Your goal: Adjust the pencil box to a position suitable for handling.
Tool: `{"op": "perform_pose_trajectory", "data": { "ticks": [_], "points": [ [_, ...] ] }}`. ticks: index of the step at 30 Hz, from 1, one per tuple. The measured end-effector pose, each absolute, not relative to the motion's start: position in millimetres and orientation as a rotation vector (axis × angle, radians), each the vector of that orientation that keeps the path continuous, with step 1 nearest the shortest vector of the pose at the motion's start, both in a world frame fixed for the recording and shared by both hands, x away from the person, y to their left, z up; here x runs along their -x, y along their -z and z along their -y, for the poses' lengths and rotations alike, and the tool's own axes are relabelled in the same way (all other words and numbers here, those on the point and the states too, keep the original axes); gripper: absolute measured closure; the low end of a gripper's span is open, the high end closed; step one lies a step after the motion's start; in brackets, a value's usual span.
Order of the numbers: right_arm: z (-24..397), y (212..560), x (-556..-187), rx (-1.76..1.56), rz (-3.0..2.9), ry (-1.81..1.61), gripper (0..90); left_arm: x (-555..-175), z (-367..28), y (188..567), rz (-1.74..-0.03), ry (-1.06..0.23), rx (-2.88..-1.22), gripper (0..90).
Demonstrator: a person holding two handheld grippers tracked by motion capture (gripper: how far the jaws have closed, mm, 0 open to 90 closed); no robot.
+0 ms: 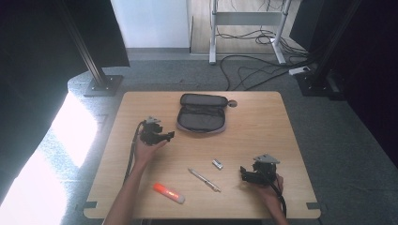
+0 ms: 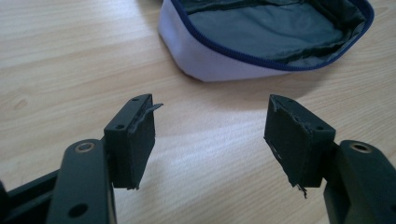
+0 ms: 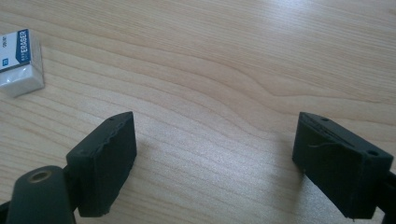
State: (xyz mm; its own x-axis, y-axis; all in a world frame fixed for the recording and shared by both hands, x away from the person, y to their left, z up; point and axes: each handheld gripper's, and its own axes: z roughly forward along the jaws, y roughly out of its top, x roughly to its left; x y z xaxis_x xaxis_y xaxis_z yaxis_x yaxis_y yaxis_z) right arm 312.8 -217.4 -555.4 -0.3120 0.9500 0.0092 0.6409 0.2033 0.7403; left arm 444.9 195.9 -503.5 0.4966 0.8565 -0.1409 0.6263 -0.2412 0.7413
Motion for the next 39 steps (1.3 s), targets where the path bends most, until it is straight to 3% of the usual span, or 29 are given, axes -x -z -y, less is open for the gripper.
{"op": "perform_pose_trajectory", "data": {
  "ticks": [39],
  "points": [
    [217,555,-312,-1.481,-2.025,-0.906,13.6,-495,-158,506,-1.231,-0.33,-2.0,34.5]
  ]
}}
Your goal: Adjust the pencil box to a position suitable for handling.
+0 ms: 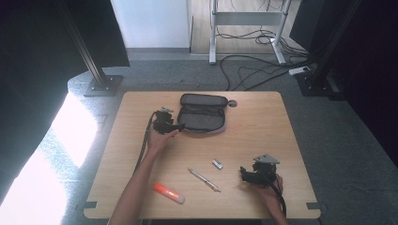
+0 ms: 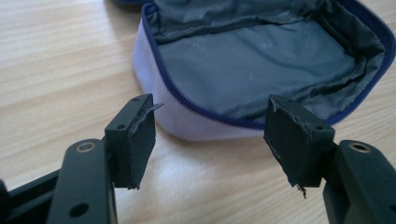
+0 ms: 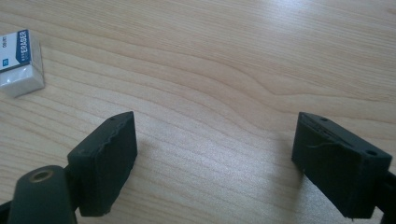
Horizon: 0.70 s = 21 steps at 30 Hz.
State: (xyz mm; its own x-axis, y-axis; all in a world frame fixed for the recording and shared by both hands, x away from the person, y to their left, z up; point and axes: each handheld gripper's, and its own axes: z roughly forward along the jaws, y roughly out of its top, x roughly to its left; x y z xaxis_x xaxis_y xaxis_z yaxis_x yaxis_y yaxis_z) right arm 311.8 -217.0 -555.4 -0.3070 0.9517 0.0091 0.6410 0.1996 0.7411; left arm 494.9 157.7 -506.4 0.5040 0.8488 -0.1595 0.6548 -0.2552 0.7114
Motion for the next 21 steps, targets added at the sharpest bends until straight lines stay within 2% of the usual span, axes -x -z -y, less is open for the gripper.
{"op": "perform_pose_trajectory", "data": {
  "ticks": [10,20,21],
  "points": [
    [217,555,-311,-1.478,-2.026,-0.908,14.4,-510,-152,506,-1.26,-0.328,-2.012,36.5],
    [217,555,-311,-1.473,-2.029,-0.911,15.2,-521,-152,510,-1.305,-0.334,-1.999,44.1],
    [217,555,-311,-1.473,-2.028,-0.911,15.2,-522,-152,511,-1.313,-0.333,-1.996,46.8]
  ]
}}
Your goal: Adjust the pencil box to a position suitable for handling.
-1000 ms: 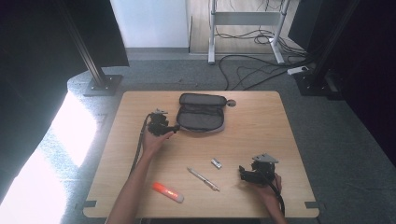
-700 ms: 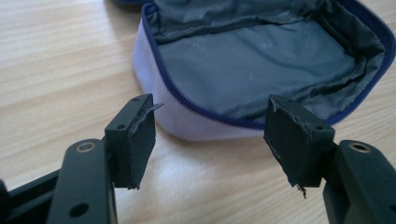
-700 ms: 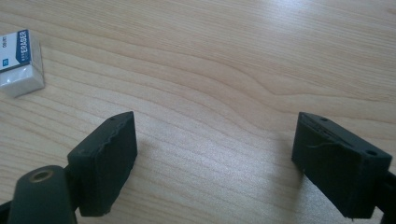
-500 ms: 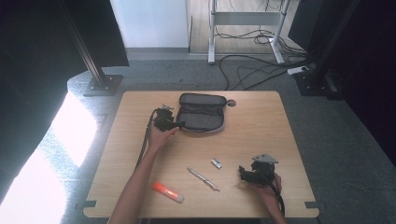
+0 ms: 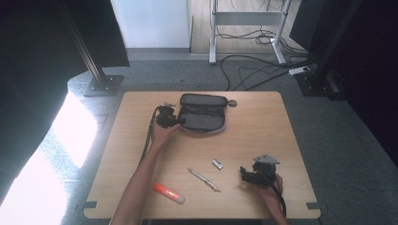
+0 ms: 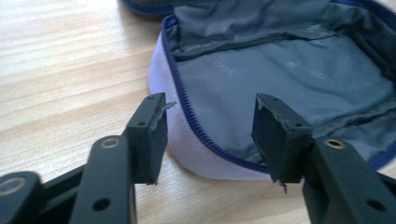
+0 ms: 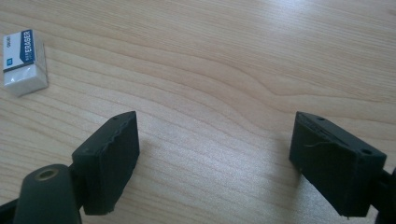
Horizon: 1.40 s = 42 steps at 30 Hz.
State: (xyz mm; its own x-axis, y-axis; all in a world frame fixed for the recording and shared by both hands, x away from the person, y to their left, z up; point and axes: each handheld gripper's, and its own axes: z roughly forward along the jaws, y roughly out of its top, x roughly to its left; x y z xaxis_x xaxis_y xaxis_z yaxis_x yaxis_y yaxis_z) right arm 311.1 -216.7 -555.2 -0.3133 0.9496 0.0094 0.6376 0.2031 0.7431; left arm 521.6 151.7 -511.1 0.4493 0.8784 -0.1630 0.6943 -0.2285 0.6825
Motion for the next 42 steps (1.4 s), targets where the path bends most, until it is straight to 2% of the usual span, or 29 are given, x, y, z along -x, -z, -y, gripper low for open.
{"op": "perform_pose_trajectory", "data": {
  "ticks": [13,19,23,29,42],
  "points": [
    [217,555,-311,-1.472,-2.03,-0.916,16.7,-525,-150,520,-1.345,-0.341,-1.991,63.9],
    [212,553,-315,-1.455,-2.027,-0.903,21.5,-525,-151,521,-1.349,-0.337,-1.991,65.7],
    [204,538,-325,-1.403,-2.027,-0.937,24.6,-525,-150,521,-1.353,-0.338,-1.992,65.8],
    [197,519,-347,-1.401,-2.034,-0.995,25.4,-525,-149,522,-1.354,-0.342,-1.992,65.6],
    [180,502,-383,-1.413,-2.024,-1.069,28.0,-526,-151,523,-1.357,-0.324,-1.988,65.4]
  ]
}}
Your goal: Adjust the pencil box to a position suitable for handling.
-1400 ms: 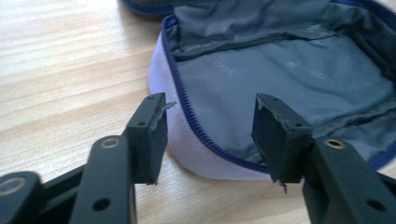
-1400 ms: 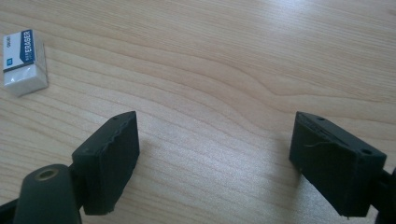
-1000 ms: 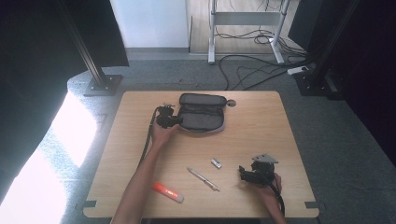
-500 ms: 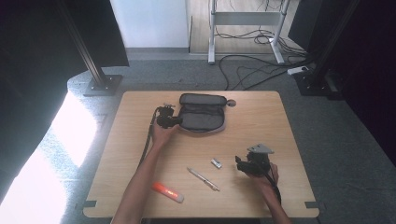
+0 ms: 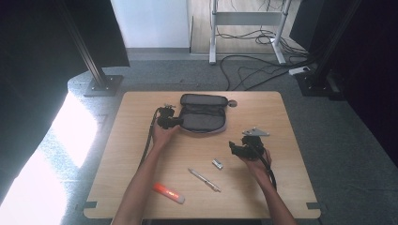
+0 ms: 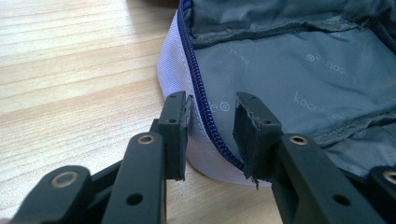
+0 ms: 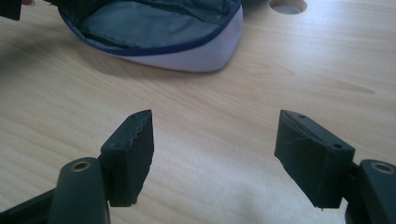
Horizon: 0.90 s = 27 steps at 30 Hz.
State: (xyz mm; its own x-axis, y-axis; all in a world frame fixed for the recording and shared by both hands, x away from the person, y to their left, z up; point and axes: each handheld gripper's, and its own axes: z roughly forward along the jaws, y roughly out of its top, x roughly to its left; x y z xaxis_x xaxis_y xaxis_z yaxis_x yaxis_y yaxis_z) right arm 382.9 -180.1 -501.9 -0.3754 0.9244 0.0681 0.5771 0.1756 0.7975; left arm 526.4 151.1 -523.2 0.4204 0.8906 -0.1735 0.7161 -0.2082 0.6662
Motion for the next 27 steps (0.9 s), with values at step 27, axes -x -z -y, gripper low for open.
{"op": "perform_pose_trajectory", "data": {
  "ticks": [27],
  "points": [
    [162,504,-452,-1.5,-2.016,-1.074,33.5,-527,-153,524,-1.368,-0.312,-1.986,65.6]
  ]
}}
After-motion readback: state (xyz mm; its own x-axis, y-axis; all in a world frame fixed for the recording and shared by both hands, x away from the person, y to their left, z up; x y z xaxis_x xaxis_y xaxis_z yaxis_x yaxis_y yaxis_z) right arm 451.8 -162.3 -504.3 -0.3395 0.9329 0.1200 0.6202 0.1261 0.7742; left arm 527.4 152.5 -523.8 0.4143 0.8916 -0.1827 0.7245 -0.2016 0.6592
